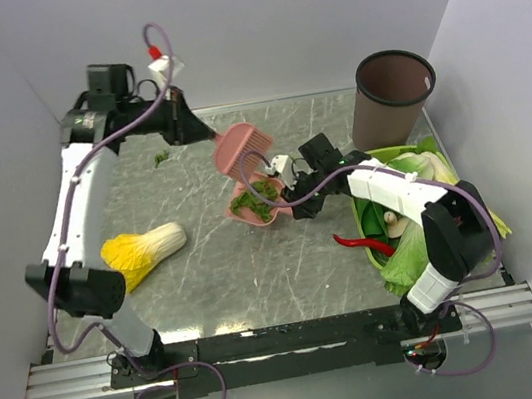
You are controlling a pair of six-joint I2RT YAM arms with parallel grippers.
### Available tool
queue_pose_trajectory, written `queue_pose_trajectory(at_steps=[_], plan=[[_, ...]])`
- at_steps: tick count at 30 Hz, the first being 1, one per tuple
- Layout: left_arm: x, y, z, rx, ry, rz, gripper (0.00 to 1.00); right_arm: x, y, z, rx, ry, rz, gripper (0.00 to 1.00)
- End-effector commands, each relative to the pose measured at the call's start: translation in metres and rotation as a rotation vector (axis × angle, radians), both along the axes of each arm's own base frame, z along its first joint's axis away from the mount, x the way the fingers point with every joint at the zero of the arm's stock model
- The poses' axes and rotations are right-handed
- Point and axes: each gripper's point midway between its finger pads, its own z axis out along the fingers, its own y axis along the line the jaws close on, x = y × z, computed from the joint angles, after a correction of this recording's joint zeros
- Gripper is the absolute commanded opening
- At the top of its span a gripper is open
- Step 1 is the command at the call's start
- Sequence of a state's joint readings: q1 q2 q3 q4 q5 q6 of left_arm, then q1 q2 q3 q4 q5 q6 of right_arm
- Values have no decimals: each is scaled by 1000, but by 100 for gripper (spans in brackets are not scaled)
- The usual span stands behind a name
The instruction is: Sweep away the paper scraps from the table
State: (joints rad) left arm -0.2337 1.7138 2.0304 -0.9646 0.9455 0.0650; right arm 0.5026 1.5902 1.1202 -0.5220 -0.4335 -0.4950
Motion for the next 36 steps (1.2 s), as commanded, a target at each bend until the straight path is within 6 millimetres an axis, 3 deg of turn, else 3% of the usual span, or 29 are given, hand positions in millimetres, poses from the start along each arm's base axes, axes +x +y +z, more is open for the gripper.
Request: queue_pose_trajectory(at_steps=[1,6,7,8,10,14,18,22,27,36], plan=[[3,25,50,-34,-172,83,1,13,-2,55,58,-114,-15,0],[47,85,66,32,-308,355,2,15,-17,89,64,-131,-60,0],[46,90,62,33,-328,353,4,20,-19,104,75,-153,-75,0],[51,98,60,43,-350,386,4,16,-23,107,67,-128,-88,0],[67,118,50,96,-416,498,1,22,-28,131,85,-159,-120,0],[81,136,26,144,-410,616,1,33,-43,162,121,-193,-238,0],[72,132,-16,175,-322,566,1,49,-56,191,154,-238,-340,0],[57,122,-49,183,-231,480,1,62,-84,201,123,-275,-445,0],[42,110,-75,147,-143,416,1,79,-145,219,91,-296,-625,0],[34,101,-95,109,-80,370,1,116,-250,247,49,-369,-924,0]])
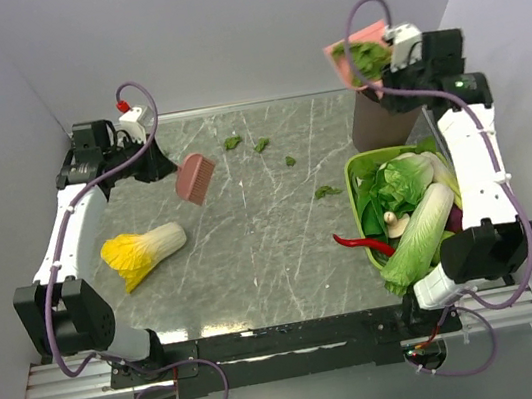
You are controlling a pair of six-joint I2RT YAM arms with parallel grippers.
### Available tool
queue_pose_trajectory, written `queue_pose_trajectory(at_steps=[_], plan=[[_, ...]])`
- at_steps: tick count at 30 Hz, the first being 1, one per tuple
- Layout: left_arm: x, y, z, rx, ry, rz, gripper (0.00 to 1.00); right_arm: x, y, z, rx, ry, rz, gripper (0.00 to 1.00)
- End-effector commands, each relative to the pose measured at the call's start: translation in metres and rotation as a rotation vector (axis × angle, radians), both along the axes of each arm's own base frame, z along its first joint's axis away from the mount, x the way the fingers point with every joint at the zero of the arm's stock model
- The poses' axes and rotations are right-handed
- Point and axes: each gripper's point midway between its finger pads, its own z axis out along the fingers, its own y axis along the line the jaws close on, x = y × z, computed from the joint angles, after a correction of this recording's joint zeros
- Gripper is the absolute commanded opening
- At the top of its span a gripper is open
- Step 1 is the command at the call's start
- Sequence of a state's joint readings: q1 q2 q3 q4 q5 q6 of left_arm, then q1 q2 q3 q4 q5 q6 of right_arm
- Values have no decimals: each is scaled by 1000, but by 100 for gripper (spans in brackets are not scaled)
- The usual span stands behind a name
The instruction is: Sweep away the paper scraps from the table
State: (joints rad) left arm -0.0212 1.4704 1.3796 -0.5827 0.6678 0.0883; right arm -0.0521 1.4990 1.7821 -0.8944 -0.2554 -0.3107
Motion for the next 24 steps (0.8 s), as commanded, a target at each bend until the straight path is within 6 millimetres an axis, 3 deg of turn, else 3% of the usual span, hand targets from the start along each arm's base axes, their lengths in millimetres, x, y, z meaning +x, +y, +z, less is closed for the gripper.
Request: queue_pose_trajectory(at_steps=[1,9,12,17,19,24], plan=[[-2,-15,25,-71,-75,-68,1,18,-43,19,-25,-40,-154,0],[-1,-19,21,-100,-49,-81,1,33,-136,25,-387,-40,-480,0],[-3,-20,17,-107,-33,-92,1,35,-154,26,-502,-29,-527,0],[-5,-25,9,-139,12,-106,1,38,-172,33,-609,-47,-581,0],[-6,-26,9,-145,15,-117,1,37,-181,45,-699,-68,-577,0],[-2,-25,4,-146,38,-94,1,34,-181,53,-851,-64,-446,0]])
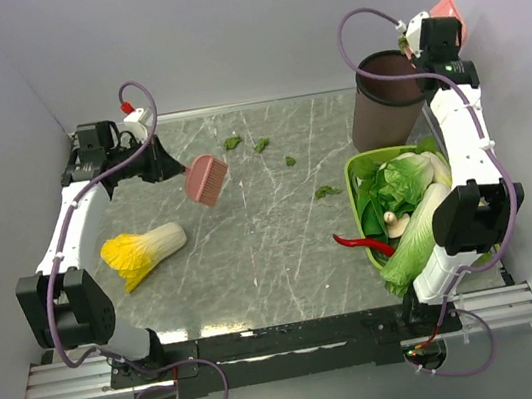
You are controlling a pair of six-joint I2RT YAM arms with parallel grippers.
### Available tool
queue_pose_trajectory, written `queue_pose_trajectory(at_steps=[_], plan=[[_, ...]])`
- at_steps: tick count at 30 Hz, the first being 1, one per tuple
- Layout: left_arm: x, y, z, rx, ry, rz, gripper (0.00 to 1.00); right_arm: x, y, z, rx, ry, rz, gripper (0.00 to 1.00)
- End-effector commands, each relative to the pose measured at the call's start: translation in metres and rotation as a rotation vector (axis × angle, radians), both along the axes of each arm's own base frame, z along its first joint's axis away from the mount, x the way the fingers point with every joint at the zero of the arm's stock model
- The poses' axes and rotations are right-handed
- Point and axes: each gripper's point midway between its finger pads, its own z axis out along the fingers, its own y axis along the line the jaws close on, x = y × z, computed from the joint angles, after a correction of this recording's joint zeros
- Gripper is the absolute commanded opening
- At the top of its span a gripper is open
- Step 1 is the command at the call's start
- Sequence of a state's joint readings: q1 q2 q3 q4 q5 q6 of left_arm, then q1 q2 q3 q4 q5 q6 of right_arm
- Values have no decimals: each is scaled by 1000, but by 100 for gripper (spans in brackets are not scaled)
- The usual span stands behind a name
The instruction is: Sweep away the paper scraps from the table
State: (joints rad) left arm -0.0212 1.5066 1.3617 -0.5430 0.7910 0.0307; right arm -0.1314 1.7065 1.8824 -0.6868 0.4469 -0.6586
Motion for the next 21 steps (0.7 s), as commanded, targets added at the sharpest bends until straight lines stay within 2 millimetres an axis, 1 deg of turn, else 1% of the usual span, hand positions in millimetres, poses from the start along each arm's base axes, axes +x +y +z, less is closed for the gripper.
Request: queue_pose_trajectory(at_steps=[1,5,7,8,10,13,15,16,17,18,20,21], plan=[[3,-8,11,-39,-21,-28,1,-13,-15,41,-206,-4,19,0],[3,-10,9,-39,-14,-47,1,-15,-28,41,-320,121,0,0],[4,-10,10,-39,-19,-52,1,-14,-33,46,-371,134,-14,0],[5,-11,9,-41,-15,-55,1,-14,-34,51,-394,134,-8,0],[6,-12,10,-45,-10,-56,1,-14,-30,55,-388,124,23,0],[6,-14,10,-52,-1,-64,1,-16,-29,45,-380,148,35,0],[6,-14,10,-52,-1,-68,1,-16,-26,43,-382,145,60,0],[5,-14,9,-49,-1,-70,1,-20,-24,42,-372,151,73,0],[4,-14,10,-47,-4,-72,1,-21,-22,40,-355,145,75,0],[4,-14,10,-45,-6,-74,1,-19,-16,34,-316,152,111,0],[2,-13,10,-37,-6,-80,1,-29,-15,26,-289,202,122,0],[1,-13,9,-35,-6,-84,1,-37,-18,30,-327,220,101,0]])
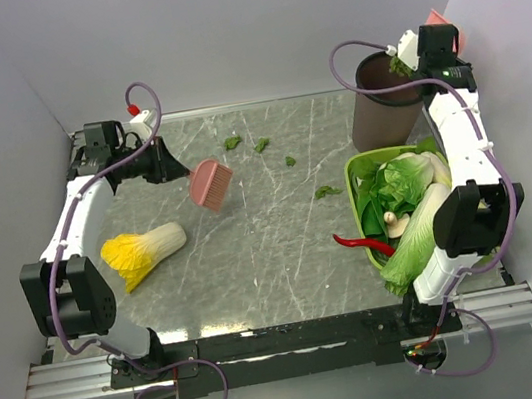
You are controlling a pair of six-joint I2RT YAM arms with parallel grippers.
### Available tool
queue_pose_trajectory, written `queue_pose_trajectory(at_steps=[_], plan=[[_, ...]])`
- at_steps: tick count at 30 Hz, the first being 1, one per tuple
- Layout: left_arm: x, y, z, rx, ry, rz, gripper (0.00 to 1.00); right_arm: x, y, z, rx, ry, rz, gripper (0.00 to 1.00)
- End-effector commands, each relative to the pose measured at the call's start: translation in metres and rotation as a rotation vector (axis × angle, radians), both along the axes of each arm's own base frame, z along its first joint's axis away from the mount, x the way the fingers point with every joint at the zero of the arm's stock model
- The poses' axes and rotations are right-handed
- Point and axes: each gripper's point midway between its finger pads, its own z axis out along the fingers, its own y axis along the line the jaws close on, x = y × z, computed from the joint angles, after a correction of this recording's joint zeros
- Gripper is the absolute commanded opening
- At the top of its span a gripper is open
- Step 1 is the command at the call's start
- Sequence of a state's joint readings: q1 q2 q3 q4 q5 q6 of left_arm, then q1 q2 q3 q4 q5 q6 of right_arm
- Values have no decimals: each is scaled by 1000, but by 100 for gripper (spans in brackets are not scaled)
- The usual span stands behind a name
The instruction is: Sweep away the paper scraps from the table
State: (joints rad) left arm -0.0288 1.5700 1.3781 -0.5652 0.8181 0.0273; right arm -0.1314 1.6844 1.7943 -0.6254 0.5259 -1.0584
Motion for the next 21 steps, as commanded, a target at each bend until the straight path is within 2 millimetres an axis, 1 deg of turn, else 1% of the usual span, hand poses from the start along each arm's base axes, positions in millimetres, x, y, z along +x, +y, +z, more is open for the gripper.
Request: queue_pose_trajectory(at_steps=[1,2,3,4,5,6,7,8,9,10,11,12,13,15,17,18,20,21], plan=[[-1,-7,28,-17,-87,-61,1,-21,-2,22,-53,-52,-2,0],[-2,-7,30,-16,-88,-62,1,-23,-3,24,-77,-39,13,0],[-1,-7,34,-18,-109,-61,1,-23,-2,22,-63,-38,17,0],[-2,-8,34,-27,-111,-61,1,-22,-1,31,-47,-54,18,0],[-3,-8,41,-32,-138,-62,1,-26,0,24,-7,-33,-2,0],[-2,-10,44,-36,-163,-66,1,-24,1,17,16,-11,-14,0],[-3,-10,46,-38,-174,-65,1,-23,3,26,51,-52,-30,0],[-3,-10,46,-37,-178,-65,1,-26,2,22,65,-33,-40,0],[-2,-10,47,-31,-180,-65,1,-26,2,24,67,-42,-43,0],[-1,-10,44,-29,-169,-66,1,-27,3,21,62,-34,-40,0],[-2,-12,44,-30,-162,-71,1,-25,2,24,58,-56,-38,0],[-1,-12,45,-27,-164,-75,1,-29,3,22,57,-56,-34,0],[-1,-12,41,-27,-143,-78,1,-29,3,22,43,-52,-27,0],[-1,-12,39,-26,-138,-78,1,-32,-1,21,2,-55,-37,0],[0,-13,40,-27,-147,-75,1,-32,-3,24,-57,-54,-19,0],[-1,-15,40,-30,-147,-77,1,-34,-2,28,-59,-71,-13,0],[1,-17,42,-33,-155,-79,1,-36,-2,27,-33,-75,-29,0],[1,-20,44,-33,-162,-87,1,-34,-1,32,-17,-92,-33,0]])
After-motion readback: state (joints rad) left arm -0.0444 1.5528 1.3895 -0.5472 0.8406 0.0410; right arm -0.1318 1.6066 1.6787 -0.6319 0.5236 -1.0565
